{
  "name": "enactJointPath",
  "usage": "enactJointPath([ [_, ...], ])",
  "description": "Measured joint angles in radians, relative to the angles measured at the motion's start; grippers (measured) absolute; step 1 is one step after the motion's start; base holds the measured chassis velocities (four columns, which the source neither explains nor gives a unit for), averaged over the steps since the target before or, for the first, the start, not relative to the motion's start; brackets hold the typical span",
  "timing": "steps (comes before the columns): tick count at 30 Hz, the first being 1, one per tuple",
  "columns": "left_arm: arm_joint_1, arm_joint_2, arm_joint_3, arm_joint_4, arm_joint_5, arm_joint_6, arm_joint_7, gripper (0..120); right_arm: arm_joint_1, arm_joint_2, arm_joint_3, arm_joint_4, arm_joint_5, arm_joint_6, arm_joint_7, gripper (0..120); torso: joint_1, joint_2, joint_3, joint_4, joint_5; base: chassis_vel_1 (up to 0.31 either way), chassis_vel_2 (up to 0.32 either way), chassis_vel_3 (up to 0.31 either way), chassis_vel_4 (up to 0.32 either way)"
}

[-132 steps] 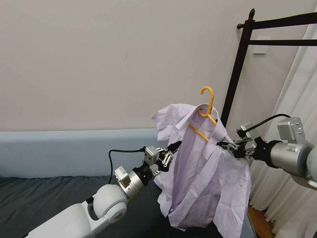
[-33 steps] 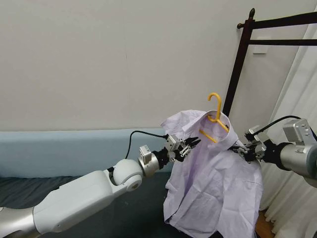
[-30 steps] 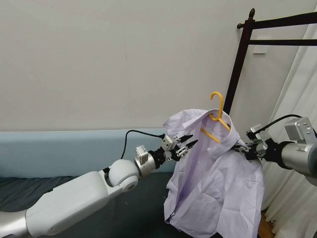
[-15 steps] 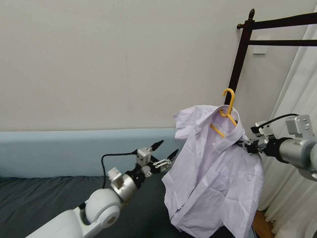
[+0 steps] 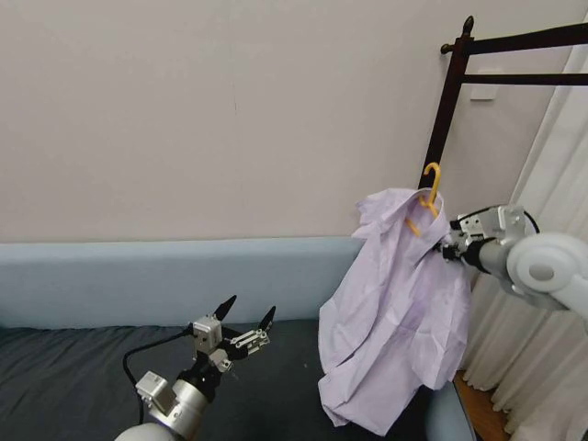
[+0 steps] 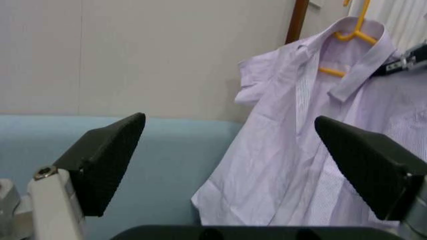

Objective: Pick up the clothes from the sofa and hang them on the clothes hanger.

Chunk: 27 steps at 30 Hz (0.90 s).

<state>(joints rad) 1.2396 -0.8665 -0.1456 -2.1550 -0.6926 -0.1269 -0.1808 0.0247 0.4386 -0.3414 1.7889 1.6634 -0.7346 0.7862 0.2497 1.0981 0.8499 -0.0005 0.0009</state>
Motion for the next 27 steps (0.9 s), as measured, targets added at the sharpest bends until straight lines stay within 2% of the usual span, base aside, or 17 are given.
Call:
enactJointPath([
  [1, 0.022, -0.011, -0.008, 0.001, 0.016, -0.008, -0.001, 100, 0.114, 0.018, -0.085, -0.045, 0.065, 0.000, 0.071, 1, 0.000, 0.000, 0.000, -0.0001, -0.0002, 0.000, 0.000, 0.000, 0.000],
  [2, 0.022, -0.011, -0.008, 0.001, 0.016, -0.008, -0.001, 100, 0.114, 0.018, -0.085, -0.045, 0.065, 0.000, 0.071, 1, 0.000, 0.000, 0.000, -0.0001, -0.0002, 0.000, 0.000, 0.000, 0.000],
  [3, 0.044, -0.018, -0.019, -0.002, 0.026, -0.016, -0.001, 100, 0.209, 0.048, -0.167, -0.094, 0.135, 0.000, 0.152, 1, 0.000, 0.000, 0.000, 0.0001, -0.0005, 0.000, 0.000, 0.000, 0.000],
  [8, 0.073, -0.019, -0.044, -0.006, 0.041, -0.034, 0.002, 100, 0.297, 0.084, -0.251, -0.154, 0.179, 0.000, 0.222, 1, 0.000, 0.000, 0.000, 0.0003, 0.0004, 0.000, 0.000, 0.000, 0.000],
  [11, 0.094, -0.021, -0.062, -0.007, 0.048, -0.049, 0.003, 100, 0.378, 0.131, -0.322, -0.204, 0.195, 0.000, 0.283, 1, 0.000, 0.000, 0.000, 0.0000, 0.0003, 0.000, 0.000, 0.000, 0.000],
  [14, 0.103, -0.023, -0.071, -0.009, 0.049, -0.056, 0.003, 100, 0.436, 0.152, -0.374, -0.230, 0.199, 0.000, 0.302, 1, 0.000, 0.000, 0.000, 0.0002, 0.0004, 0.000, 0.000, 0.000, 0.000],
  [16, 0.112, -0.026, -0.081, -0.009, 0.051, -0.064, 0.002, 100, 0.564, 0.194, -0.479, -0.300, 0.209, 0.000, 0.314, 1, 0.000, 0.000, 0.000, 0.0003, -0.0001, 0.000, 0.000, 0.000, 0.000],
  [18, 0.113, -0.028, -0.081, -0.009, 0.051, -0.065, 0.001, 100, 0.590, 0.203, -0.502, -0.319, 0.210, 0.000, 0.313, 1, 0.000, 0.000, 0.000, 0.0003, -0.0004, 0.000, 0.000, 0.000, 0.000],
  [20, 0.120, -0.041, -0.083, -0.007, 0.062, -0.067, -0.010, 100, 0.694, 0.257, -0.600, -0.437, 0.213, 0.000, 0.298, 1, 0.000, 0.000, 0.000, 0.0003, -0.0003, 0.000, 0.000, 0.000, 0.000],
  [21, 0.120, -0.041, -0.083, -0.007, 0.062, -0.067, -0.010, 100, 0.694, 0.257, -0.600, -0.437, 0.213, 0.000, 0.298, 1, 0.000, 0.000, 0.000, 0.0003, -0.0003, 0.000, 0.000, 0.000, 0.000],
  [24, 0.153, -0.051, -0.109, -0.015, 0.094, -0.051, -0.031, 100, 0.739, 0.304, -0.647, -0.549, 0.198, -0.001, 0.253, 1, 0.000, 0.000, 0.000, -0.0001, 0.0002, 0.000, 0.000, 0.000, 0.000],
  [27, 0.165, -0.053, -0.119, -0.017, 0.098, -0.049, -0.034, 100, 0.743, 0.319, -0.650, -0.582, 0.184, -0.001, 0.237, 1, 0.000, 0.000, 0.000, 0.0000, 0.0003, 0.000, 0.000, 0.000, 0.000],
])
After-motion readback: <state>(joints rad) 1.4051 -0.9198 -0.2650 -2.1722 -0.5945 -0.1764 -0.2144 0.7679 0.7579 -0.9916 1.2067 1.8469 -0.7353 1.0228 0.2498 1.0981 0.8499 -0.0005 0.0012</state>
